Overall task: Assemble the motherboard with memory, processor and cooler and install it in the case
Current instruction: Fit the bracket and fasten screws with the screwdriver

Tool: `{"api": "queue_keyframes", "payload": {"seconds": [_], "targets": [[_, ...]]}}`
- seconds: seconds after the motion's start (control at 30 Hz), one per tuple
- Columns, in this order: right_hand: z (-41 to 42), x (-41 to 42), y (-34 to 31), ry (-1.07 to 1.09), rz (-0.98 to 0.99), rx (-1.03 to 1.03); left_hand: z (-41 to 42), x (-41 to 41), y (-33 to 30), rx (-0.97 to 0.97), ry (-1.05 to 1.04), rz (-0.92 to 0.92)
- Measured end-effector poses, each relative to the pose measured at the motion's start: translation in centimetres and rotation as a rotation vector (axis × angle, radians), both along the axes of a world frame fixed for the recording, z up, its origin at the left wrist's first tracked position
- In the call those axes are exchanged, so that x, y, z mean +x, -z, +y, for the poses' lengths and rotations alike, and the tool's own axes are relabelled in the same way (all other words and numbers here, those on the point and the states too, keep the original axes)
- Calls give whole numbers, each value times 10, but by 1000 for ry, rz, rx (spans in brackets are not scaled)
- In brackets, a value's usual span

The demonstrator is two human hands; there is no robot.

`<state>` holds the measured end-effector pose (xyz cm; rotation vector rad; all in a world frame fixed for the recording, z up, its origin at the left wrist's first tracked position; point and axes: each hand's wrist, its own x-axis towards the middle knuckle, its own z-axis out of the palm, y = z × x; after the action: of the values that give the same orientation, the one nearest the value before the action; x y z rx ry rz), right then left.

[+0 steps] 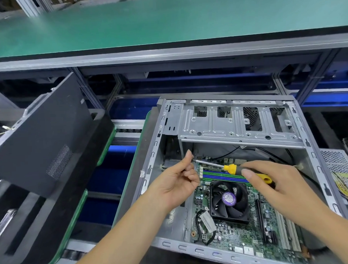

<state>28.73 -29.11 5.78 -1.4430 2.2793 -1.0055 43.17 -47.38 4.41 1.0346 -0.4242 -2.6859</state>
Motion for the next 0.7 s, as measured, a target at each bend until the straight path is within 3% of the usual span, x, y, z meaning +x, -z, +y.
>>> {"api": "queue_keyframes", "payload": {"seconds": [0.7], "targets": [[-2, 4, -6, 16, 2, -17, 2, 0, 0, 20, -2, 15]]}}
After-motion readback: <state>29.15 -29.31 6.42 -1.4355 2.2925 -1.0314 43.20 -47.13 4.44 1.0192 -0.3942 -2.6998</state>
